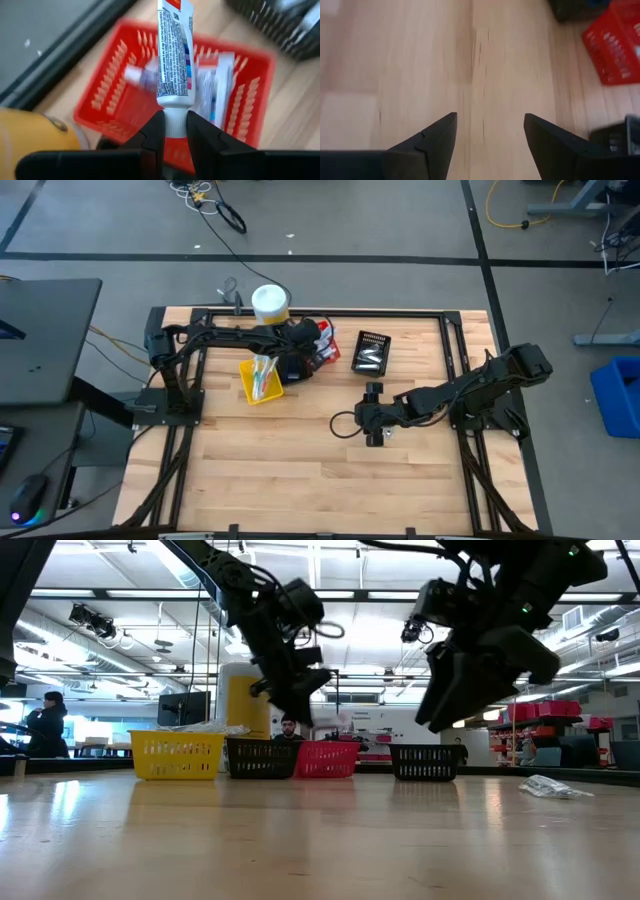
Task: Pick & Place Travel size toiletries
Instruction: Put the white toothpaste into the red bin, then put the silver nail cutter into the right black bin
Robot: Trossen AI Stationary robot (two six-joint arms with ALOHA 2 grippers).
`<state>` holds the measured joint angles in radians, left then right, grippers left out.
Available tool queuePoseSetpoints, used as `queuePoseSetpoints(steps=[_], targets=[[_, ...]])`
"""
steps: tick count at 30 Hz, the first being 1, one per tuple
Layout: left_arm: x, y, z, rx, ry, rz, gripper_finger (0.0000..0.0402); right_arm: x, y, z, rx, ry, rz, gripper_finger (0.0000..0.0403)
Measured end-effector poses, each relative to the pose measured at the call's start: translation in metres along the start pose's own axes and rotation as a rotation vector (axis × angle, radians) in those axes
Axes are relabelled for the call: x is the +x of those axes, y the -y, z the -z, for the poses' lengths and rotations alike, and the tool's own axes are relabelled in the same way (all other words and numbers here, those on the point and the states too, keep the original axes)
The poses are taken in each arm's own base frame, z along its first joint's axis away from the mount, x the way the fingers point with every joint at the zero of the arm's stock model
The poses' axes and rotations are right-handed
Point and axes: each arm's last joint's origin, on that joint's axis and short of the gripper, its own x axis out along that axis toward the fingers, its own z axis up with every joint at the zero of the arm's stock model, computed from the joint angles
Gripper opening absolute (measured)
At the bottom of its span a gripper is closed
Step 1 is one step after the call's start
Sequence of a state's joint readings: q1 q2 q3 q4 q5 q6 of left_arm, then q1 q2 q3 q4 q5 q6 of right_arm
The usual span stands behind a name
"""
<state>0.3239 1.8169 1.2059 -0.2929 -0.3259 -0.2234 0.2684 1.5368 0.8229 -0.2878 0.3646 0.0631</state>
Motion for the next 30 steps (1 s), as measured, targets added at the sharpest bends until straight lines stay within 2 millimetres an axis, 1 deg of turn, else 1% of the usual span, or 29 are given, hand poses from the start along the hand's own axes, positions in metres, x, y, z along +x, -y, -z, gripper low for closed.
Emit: queuePoseSetpoints(steps=[3, 6, 8, 9, 14, 16, 19, 21, 23, 25, 28, 30], targets=[[0.013, 0.000, 0.001, 0.012, -0.006, 0.005, 0.0072, 0.001, 0.000, 0.004, -0.012, -0.031, 0.006, 0.0245], [0.025, -0.002, 0.010, 0.027, -0.058, 0.001, 0.0082, 0.001, -0.001, 0.005, -0.011, -0.044, -0.006, 0.0248], [0.031, -0.001, 0.009, 0.028, -0.048, 0.020, 0.0090, 0.000, 0.000, 0.006, -0.015, -0.059, -0.006, 0.0247], [0.030, -0.002, 0.011, 0.036, -0.069, 0.014, 0.0095, 0.000, -0.001, 0.007, -0.016, -0.060, -0.012, 0.0246], [0.026, -0.003, 0.009, 0.051, -0.065, 0.006, 0.0121, -0.002, -0.001, 0.013, -0.041, -0.121, -0.023, 0.0234], [0.025, -0.002, 0.006, 0.047, -0.052, 0.011, 0.0133, -0.003, -0.001, 0.017, -0.044, -0.167, -0.020, 0.0230], [0.025, -0.002, 0.009, 0.055, -0.076, 0.017, 0.0152, -0.005, 0.000, 0.024, 0.003, -0.235, -0.006, 0.0227], [0.024, 0.000, 0.011, 0.054, -0.093, 0.017, 0.0162, -0.007, 0.001, 0.031, -0.005, -0.303, 0.006, 0.0228], [0.016, -0.001, 0.011, 0.047, -0.118, 0.019, 0.0169, -0.010, 0.000, 0.038, -0.050, -0.381, 0.010, 0.0230], [0.004, 0.000, 0.006, 0.030, -0.134, 0.018, 0.0170, -0.014, 0.000, 0.045, -0.103, -0.454, -0.002, 0.0233], [-0.021, -0.003, -0.002, -0.016, -0.152, 0.016, 0.0168, -0.020, -0.002, 0.052, -0.155, -0.537, -0.018, 0.0238], [-0.040, -0.003, -0.010, -0.038, -0.106, 0.030, 0.0164, -0.023, -0.004, 0.054, -0.176, -0.558, -0.021, 0.0241]])
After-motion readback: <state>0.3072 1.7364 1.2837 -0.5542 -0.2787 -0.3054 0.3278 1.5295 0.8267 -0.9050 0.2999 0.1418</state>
